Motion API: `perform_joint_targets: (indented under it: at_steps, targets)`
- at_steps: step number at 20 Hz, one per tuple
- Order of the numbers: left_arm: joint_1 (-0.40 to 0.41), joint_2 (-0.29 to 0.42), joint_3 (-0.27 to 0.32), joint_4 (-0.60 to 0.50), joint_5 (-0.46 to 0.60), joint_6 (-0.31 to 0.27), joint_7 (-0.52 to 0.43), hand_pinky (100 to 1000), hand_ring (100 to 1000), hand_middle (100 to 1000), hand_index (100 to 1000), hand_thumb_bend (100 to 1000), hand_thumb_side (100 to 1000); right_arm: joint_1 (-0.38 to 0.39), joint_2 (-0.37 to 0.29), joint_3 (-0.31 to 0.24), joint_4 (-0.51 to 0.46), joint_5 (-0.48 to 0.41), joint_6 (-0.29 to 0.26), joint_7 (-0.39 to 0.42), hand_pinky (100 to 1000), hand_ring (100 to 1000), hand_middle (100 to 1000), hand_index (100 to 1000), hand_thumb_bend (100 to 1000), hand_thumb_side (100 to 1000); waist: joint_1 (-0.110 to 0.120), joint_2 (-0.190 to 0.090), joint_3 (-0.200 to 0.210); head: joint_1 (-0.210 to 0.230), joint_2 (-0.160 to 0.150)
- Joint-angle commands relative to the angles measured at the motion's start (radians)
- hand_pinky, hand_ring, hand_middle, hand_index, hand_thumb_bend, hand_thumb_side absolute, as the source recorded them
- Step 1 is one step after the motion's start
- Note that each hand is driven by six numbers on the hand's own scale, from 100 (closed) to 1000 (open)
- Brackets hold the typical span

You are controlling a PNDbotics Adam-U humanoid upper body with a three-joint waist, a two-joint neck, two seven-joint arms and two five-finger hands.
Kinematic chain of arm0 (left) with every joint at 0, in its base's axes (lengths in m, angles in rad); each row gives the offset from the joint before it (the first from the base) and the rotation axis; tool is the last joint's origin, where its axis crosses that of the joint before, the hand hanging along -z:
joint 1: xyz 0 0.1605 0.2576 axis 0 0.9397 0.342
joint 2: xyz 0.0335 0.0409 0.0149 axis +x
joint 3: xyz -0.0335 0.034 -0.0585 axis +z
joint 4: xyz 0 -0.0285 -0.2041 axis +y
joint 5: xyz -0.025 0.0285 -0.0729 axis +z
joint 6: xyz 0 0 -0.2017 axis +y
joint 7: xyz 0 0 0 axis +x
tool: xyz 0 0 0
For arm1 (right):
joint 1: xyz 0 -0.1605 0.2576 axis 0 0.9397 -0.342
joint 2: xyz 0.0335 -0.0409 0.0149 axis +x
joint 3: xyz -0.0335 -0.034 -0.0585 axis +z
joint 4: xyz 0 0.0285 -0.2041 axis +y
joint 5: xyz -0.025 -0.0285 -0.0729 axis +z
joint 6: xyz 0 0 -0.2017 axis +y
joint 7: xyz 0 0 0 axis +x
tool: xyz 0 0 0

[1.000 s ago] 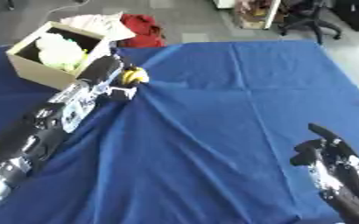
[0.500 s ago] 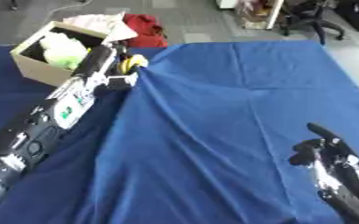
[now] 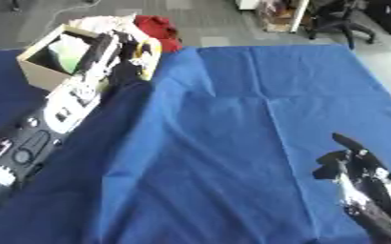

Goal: Pick up objects on the table and place them in the box.

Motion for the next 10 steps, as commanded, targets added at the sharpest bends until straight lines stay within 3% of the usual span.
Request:
perform_joint_targets:
  at_steps: [1, 4, 10]
  targets:
    - [-0.012, 0.034, 0.001, -0.046, 0.034, 0.011, 0.009, 575, 319, 255, 498, 100, 383, -0.007, -0.012, -0.009, -0.009, 0.006, -0.004, 0.0, 606, 561, 587, 910, 100, 425, -0.004, -0.02, 0.001, -0.005, -0.01]
    - [-0.008, 0.044, 0.003, -0.073, 0.052, 0.017, 0.007, 572, 318, 253, 494, 100, 317, -0.006, -0.012, -0.009, -0.009, 0.007, -0.005, 0.0, 606, 560, 587, 910, 100, 424, -0.005, -0.021, 0.003, -0.007, -0.01]
    - [-0.003, 0.101, 0.027, -0.15, 0.08, 0.032, 0.024, 569, 318, 253, 492, 100, 350, -0.005, -0.016, -0.014, -0.007, 0.011, -0.005, -0.004, 606, 559, 587, 910, 100, 423, -0.001, -0.025, 0.013, -0.014, -0.012]
